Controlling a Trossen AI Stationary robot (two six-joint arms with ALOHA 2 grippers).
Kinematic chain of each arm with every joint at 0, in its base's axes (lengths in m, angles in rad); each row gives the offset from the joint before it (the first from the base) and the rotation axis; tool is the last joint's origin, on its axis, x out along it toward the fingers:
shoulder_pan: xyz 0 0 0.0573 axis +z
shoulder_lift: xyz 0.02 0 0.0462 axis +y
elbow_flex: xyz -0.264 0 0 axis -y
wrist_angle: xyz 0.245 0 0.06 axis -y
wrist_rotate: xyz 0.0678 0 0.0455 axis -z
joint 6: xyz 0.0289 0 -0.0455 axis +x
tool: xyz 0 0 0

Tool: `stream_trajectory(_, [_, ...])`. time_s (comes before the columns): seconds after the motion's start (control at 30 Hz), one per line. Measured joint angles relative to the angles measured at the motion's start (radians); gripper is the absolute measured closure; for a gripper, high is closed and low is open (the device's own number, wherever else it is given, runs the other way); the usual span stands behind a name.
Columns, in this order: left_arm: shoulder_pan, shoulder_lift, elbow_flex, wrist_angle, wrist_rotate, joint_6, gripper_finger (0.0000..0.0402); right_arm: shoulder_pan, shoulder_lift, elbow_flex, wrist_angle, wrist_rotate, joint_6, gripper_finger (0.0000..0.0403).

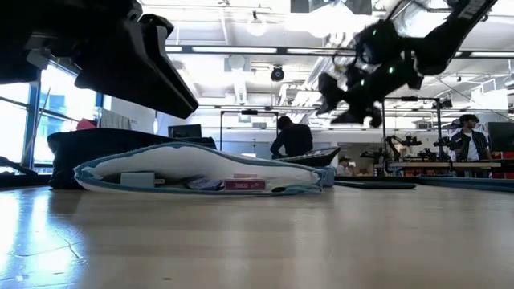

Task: Unpack backpack
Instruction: Remove the green headphones from the blue zipper bag

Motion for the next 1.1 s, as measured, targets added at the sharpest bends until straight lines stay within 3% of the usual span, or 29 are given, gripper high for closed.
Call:
stream_trajectory(0.13, [-0.005,0.0,0.0,-0.019,0.027,0.083,0.0337,0.135,-0.114,0.0,-0.005,0.041,-0.164,0.0198])
stream_trajectory(0.3, [-0.012,0.0,0.0,-0.023,-0.028,0.177,0.0336,0.443,-0.171,0.001,-0.089,0.083,-0.221,0.0199])
stream_trajectory(0.5, [0.031,0.0,0.008,-0.028,-0.064,0.256,0.0311,0.894,-0.066,0.001,-0.056,0.303,-0.091,0.0199])
stream_trajectory(0.63, [0.096,0.012,0.007,-0.095,-0.055,0.223,0.0286,1.09,0.078,0.001,0.084,0.454,0.002,0.0199])
stream_trajectory(0.77, [0.164,0.047,0.006,-0.169,-0.055,0.207,0.0271,1.154,0.244,0.035,0.152,0.583,-0.004,0.0199])
stream_trajectory(0.83, [0.188,0.067,0.006,-0.205,-0.055,0.177,0.0269,1.144,0.304,0.073,0.15,0.587,-0.008,0.0199])
stream_trajectory(0.97, [0.205,0.115,0.006,-0.285,-0.112,0.076,0.028,1.106,0.349,0.168,0.14,0.447,-0.119,0.0199])
stream_trajectory(1.1, [0.194,0.132,0.006,-0.331,-0.156,0.032,0.0354,1.087,0.35,0.261,-0.009,0.329,-0.169,0.0199])
